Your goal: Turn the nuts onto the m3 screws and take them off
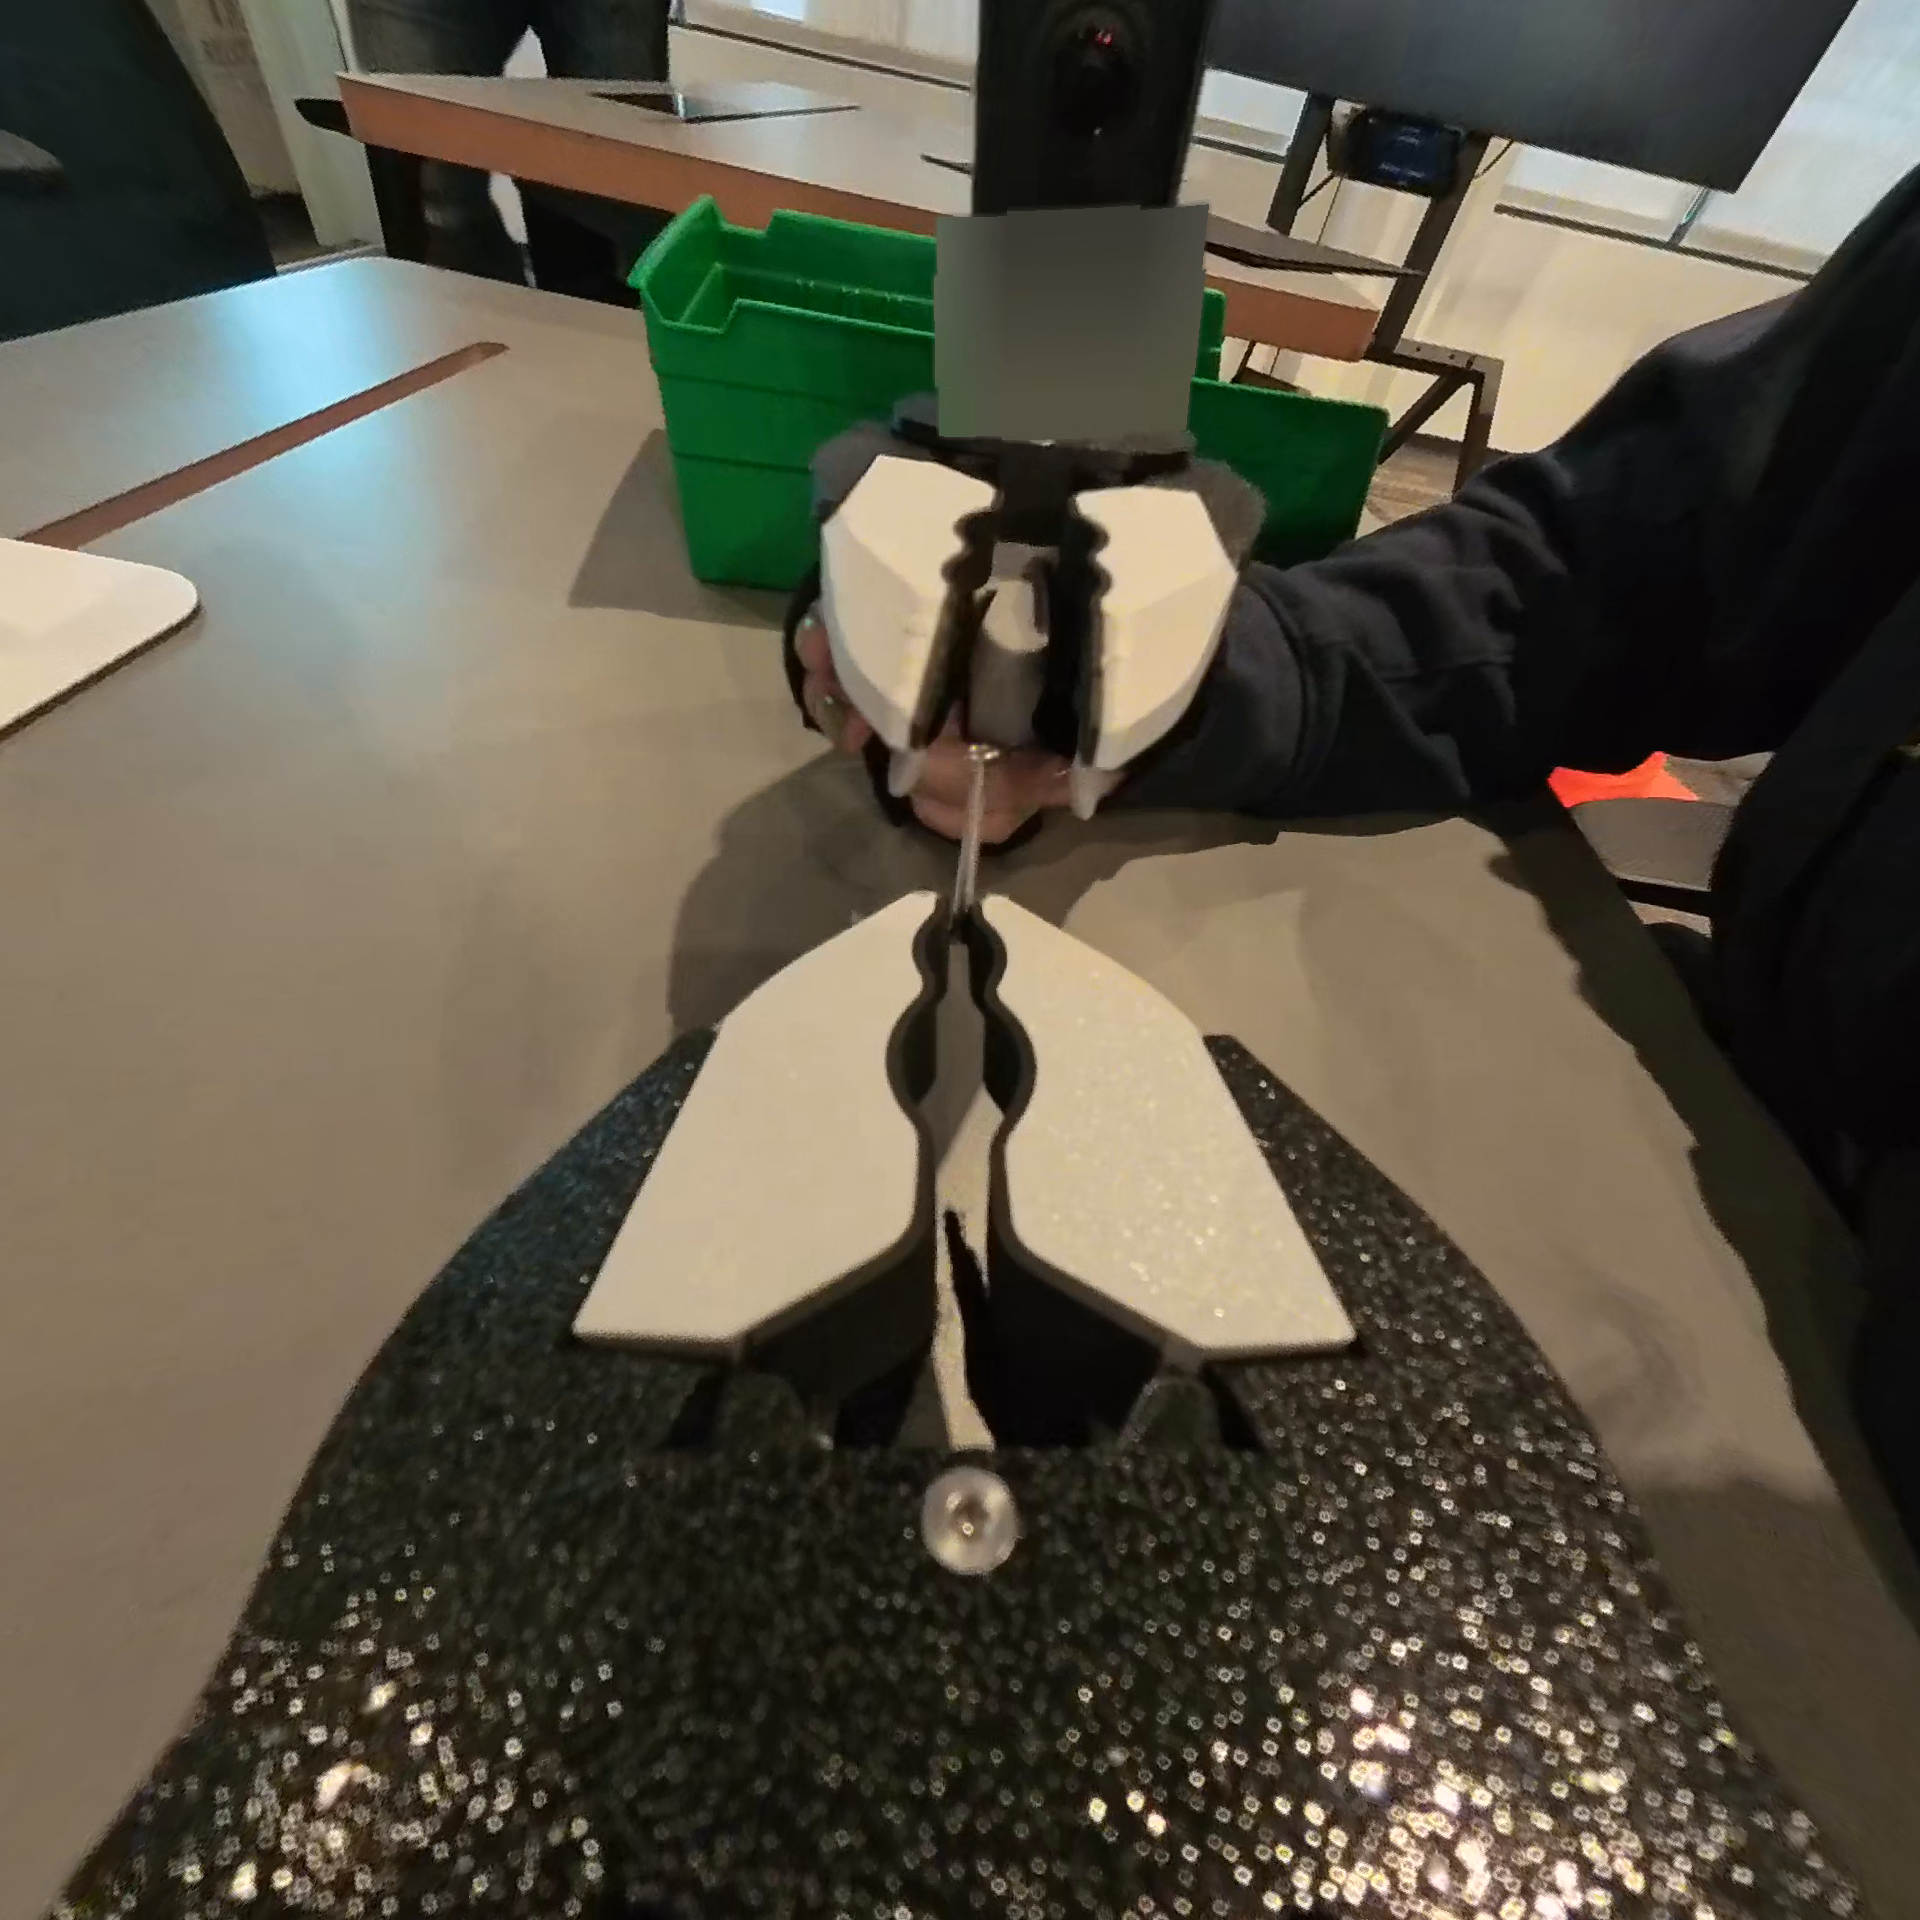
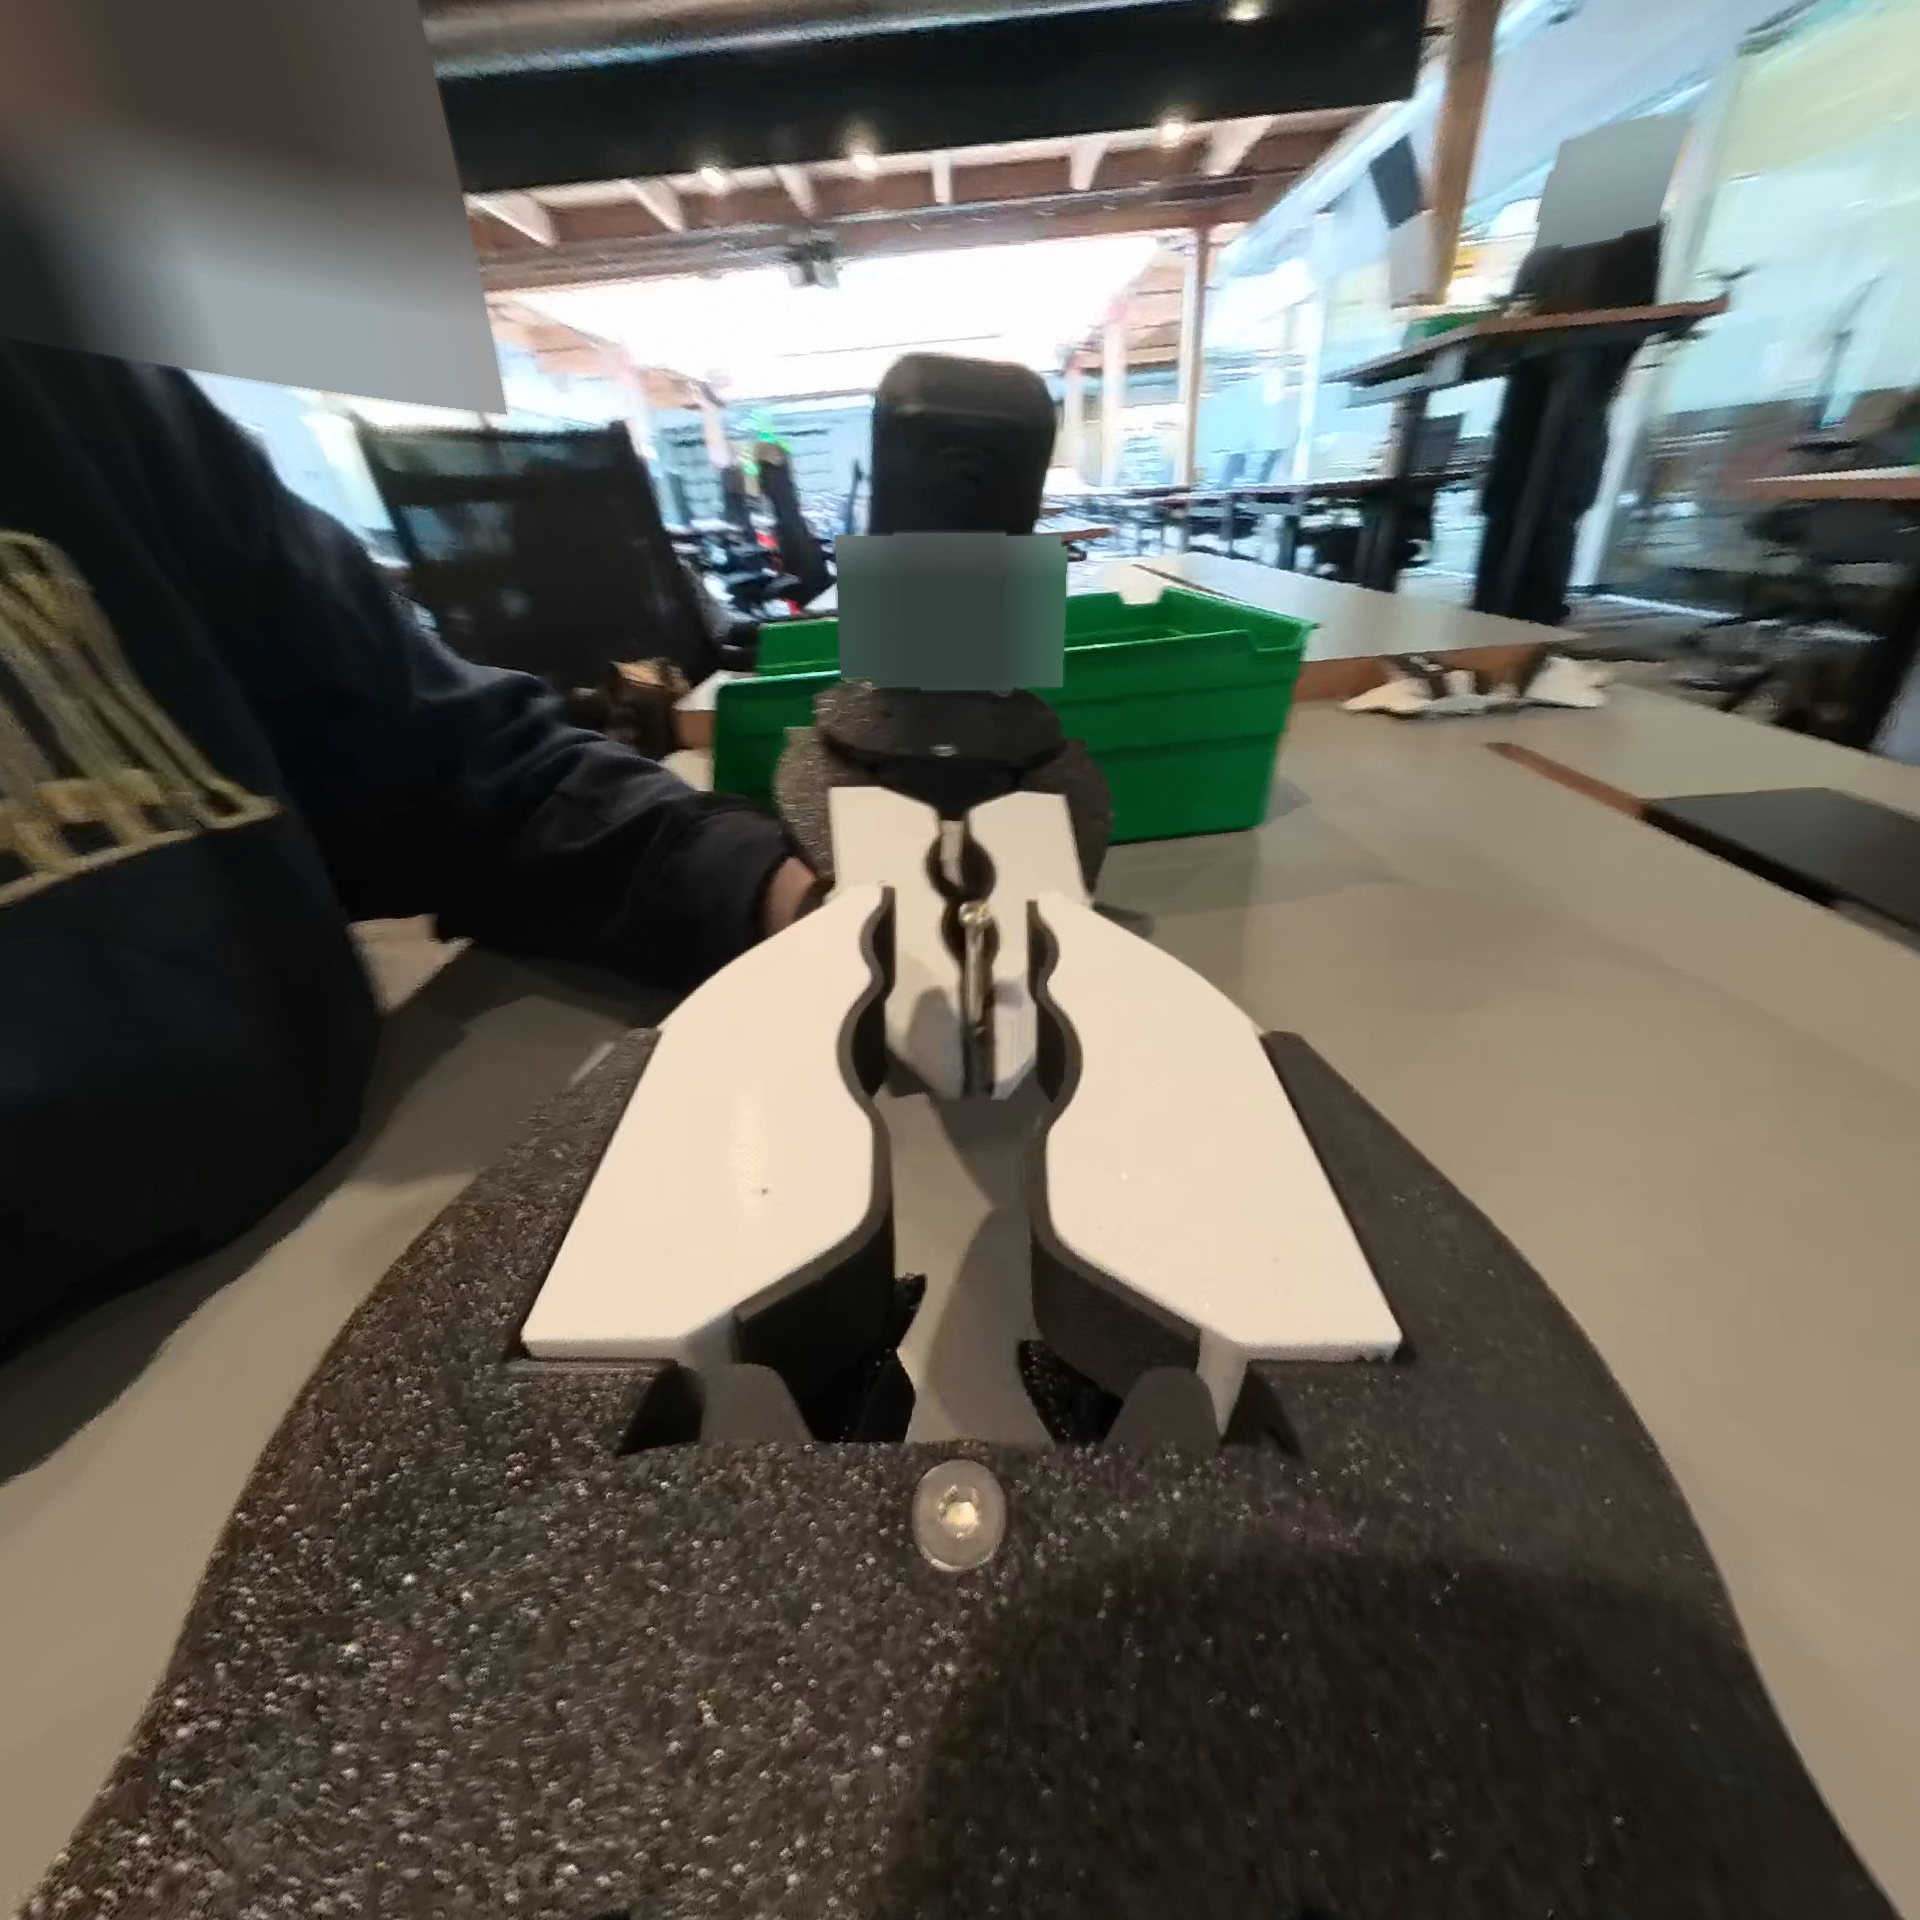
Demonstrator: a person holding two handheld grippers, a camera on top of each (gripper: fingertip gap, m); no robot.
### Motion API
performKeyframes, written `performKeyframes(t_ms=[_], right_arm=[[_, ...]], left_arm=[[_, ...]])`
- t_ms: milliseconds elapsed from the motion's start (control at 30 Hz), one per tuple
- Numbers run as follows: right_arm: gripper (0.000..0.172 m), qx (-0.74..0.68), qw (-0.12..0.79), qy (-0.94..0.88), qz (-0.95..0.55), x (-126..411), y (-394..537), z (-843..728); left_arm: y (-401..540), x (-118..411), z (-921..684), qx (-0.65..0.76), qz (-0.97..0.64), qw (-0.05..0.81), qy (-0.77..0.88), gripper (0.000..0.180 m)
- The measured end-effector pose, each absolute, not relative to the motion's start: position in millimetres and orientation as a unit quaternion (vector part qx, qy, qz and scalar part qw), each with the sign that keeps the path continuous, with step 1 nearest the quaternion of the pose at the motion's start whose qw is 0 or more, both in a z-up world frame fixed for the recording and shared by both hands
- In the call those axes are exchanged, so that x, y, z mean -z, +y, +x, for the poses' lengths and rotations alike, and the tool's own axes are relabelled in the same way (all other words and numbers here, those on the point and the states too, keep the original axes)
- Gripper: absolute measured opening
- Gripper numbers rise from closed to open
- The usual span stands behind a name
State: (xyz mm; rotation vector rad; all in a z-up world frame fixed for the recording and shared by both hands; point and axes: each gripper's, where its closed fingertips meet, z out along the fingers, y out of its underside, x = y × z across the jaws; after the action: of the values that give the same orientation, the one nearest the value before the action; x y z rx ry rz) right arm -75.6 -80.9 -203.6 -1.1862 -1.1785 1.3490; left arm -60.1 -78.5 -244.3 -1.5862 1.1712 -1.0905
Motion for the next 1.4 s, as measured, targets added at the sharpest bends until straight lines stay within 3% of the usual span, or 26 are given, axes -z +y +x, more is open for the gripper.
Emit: performKeyframes(t_ms=[467,767,933,1100,1400], right_arm=[[0.005,-0.529,0.485,-0.492,-0.493,208.9,-81.8,-84.2],[0.005,-0.434,0.513,-0.408,-0.619,219.3,-66.8,-87.0],[0.028,-0.437,0.516,-0.479,-0.560,214.6,-74.9,-83.2],[0.031,-0.531,0.476,-0.486,-0.506,209.4,-85.7,-78.4],[0.030,-0.528,0.471,-0.514,-0.485,211.8,-96.4,-84.3]], left_arm=[[-79.5,244.6,-60.3,0.435,-0.635,0.431,0.472,0.002],[-66.6,255.0,-63.9,0.350,-0.671,0.461,0.464,0.003],[-72.4,250.6,-64.0,0.384,-0.655,0.452,0.469,0.003],[-81.0,254.1,-60.2,0.399,-0.646,0.425,0.493,0.003],[-80.5,251.7,-61.5,0.410,-0.644,0.426,0.486,0.003]])
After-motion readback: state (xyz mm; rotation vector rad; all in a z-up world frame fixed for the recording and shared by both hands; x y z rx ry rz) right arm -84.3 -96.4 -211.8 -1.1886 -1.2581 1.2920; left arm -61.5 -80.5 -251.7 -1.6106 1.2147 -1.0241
